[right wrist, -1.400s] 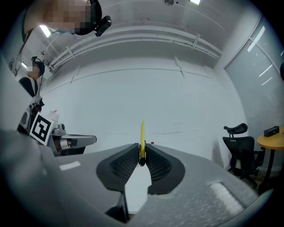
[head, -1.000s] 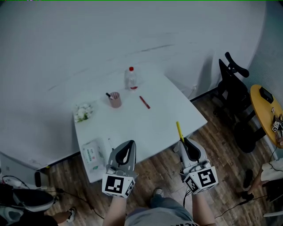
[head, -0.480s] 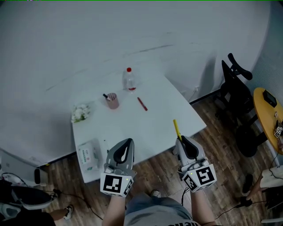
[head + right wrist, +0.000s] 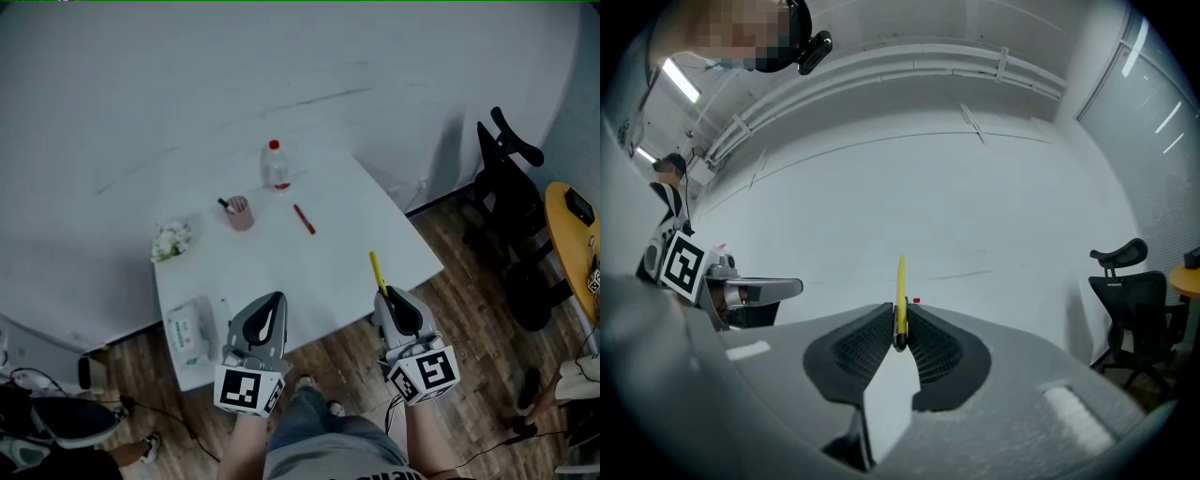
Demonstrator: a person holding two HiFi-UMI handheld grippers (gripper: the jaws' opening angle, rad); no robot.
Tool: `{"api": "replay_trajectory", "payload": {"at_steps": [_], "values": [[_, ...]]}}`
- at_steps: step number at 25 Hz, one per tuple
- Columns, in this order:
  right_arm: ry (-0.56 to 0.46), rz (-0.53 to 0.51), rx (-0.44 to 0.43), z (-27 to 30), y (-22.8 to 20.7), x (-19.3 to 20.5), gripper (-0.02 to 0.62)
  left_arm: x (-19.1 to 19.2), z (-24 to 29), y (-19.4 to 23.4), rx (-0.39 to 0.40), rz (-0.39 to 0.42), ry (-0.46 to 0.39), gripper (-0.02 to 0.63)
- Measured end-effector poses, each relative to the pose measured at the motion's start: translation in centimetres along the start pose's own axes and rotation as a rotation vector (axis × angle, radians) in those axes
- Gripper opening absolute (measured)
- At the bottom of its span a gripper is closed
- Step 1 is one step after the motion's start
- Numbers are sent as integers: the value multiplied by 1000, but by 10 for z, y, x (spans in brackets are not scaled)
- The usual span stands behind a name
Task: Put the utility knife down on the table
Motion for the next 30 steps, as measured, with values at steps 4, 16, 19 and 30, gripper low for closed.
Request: {"api": "replay_trajectory", "payload": {"at_steps": [4, 16, 19, 30], "values": [[23, 15, 6, 14, -5, 6, 49, 0, 11, 9, 7, 0, -1, 15], [127, 91, 20, 56, -16, 35, 49, 12, 33, 41, 25, -15, 23, 15], [167, 83, 24, 65, -15, 44, 49, 16, 36, 48, 25, -23, 30, 15], [307, 92, 31, 89, -14, 81, 49, 30, 46, 71, 27, -49, 60, 17]]}}
Point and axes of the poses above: the fingertips, and each gripper's own axes: z forward along the fingers, y to its left, x out of its underside, the point moved 9 cm from there along -z, backward along the fingers
